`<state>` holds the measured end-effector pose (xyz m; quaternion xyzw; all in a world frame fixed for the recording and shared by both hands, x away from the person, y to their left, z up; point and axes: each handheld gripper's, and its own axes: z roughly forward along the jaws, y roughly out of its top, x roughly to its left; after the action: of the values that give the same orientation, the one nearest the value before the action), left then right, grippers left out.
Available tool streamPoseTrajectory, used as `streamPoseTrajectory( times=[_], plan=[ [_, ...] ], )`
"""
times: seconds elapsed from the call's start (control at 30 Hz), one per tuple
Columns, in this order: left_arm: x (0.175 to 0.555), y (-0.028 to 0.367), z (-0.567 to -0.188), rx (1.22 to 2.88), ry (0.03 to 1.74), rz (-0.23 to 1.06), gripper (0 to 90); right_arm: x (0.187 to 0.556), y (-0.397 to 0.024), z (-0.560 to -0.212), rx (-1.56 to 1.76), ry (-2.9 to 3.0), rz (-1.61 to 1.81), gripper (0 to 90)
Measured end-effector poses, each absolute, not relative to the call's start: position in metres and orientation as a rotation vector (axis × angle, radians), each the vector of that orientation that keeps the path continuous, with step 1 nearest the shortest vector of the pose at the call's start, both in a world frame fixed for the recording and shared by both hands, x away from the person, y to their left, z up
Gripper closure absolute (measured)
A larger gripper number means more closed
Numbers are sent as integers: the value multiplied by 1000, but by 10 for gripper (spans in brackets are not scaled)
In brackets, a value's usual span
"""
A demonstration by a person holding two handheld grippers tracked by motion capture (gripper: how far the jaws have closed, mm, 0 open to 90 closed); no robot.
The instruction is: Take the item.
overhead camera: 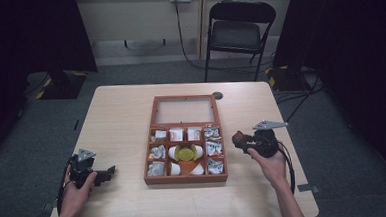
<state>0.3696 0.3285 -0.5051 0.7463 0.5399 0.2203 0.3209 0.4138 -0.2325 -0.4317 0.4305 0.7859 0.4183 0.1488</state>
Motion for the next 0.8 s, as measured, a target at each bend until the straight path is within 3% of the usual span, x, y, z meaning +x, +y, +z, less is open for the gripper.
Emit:
streamPoseTrajectory(
  times=[0.8],
  plan=[
    [370,329,-505,1963,1418,575,0,441,-236,-472,1363,2308,1038,552]
  ],
)
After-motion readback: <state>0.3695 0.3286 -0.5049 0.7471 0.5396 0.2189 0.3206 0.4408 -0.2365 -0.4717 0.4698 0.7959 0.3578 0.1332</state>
